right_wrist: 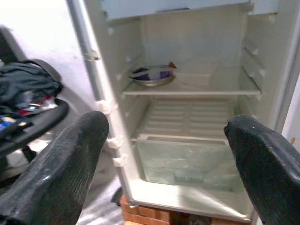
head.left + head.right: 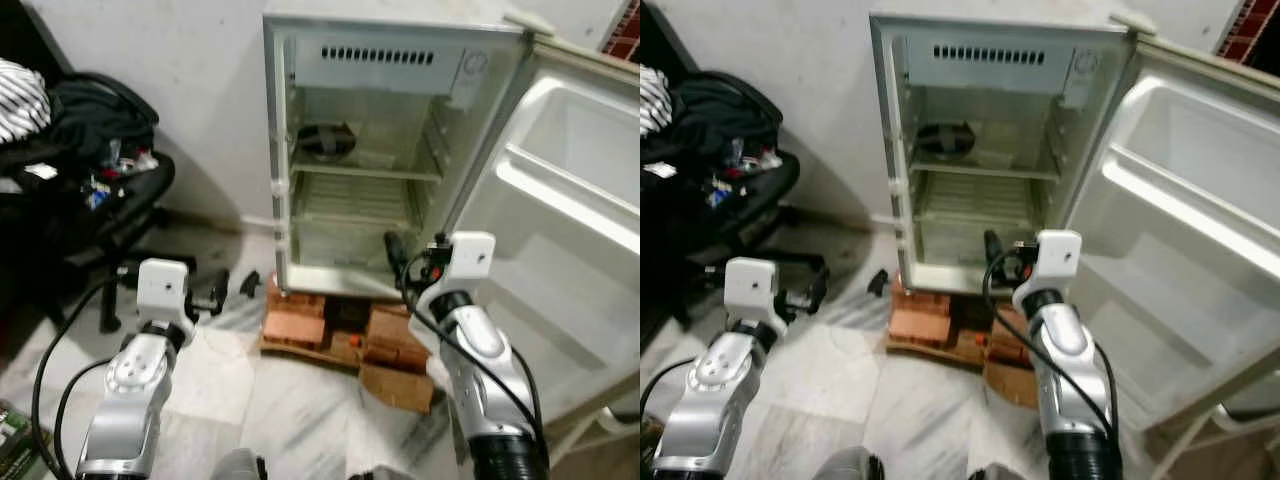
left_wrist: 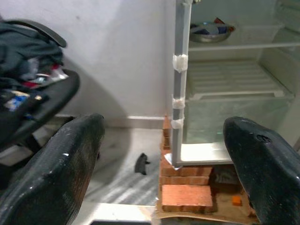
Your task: Restocking fridge
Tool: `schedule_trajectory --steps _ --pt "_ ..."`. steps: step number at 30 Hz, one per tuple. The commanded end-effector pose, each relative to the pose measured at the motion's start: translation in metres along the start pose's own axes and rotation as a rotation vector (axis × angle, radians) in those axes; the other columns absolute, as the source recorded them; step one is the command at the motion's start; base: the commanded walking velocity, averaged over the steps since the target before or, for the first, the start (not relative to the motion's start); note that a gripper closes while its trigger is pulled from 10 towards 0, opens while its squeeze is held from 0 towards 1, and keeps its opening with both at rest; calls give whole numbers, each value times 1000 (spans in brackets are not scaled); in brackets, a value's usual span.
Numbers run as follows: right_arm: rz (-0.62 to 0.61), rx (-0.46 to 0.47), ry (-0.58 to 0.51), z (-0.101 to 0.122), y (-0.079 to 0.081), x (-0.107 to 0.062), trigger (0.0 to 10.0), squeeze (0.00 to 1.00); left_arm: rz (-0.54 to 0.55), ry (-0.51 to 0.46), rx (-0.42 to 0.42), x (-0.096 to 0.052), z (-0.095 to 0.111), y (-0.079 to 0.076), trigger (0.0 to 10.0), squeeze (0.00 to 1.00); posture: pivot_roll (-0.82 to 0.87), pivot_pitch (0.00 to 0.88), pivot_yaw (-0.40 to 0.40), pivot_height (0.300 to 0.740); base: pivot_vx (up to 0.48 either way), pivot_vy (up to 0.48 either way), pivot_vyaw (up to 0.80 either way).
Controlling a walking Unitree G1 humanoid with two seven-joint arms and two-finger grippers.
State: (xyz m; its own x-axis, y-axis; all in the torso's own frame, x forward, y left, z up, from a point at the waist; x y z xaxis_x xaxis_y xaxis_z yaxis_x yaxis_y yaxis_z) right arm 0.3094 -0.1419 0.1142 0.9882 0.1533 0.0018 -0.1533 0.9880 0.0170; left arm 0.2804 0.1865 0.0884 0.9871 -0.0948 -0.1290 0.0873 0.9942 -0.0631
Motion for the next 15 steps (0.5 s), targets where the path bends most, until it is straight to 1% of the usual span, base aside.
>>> schedule_trajectory --steps 1,4,7,9,11,13,15 --pt "-8 -11 -1 1 -3 2 10000 0 -3 7 -6 0 -3 0 10000 0 71 0 -9 740 -285 0 0" --pt "-15 -19 -3 2 -3 3 10000 0 -8 6 0 1 -2 -1 10000 0 70 0 -6 740 -269 0 0" --pt "-54 -51 2 2 -10 1 10000 0 -10 9 9 0 -2 -1 10000 0 69 0 -10 740 -270 0 0" --pt "-63 -55 5 1 -12 0 10000 0 -11 10 10 -1 -2 -1 10000 0 69 0 -10 740 -268 0 0" --pt "-85 -55 13 -1 -16 -2 10000 0 -14 13 12 -2 -3 -1 10000 0 71 0 -11 740 -264 0 0" --pt "-136 -54 45 -7 -23 -5 10000 0 -10 22 11 -3 -5 0 10000 0 73 0 -17 740 -266 0 0" --pt "-150 -50 56 -9 -25 -5 10000 0 -7 25 9 -3 -6 0 10000 0 73 0 -17 740 -266 0 0"
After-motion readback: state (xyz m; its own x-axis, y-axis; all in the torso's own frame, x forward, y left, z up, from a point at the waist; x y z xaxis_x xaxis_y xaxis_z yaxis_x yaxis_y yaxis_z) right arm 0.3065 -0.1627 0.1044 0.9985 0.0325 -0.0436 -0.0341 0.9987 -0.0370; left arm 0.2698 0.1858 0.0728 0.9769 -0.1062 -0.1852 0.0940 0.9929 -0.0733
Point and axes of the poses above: a point about 5 cm out from each wrist's last joint towards the gripper, its own x axis pointing out of the wrist towards the gripper, its own z axis along the axis of the wrist's last joint, y = z × x, the point moved 2 cm from there along x, pointing out of the wrist towards the gripper, and after that the axes turned 8 degrees about -x, right-handed, at the moved point
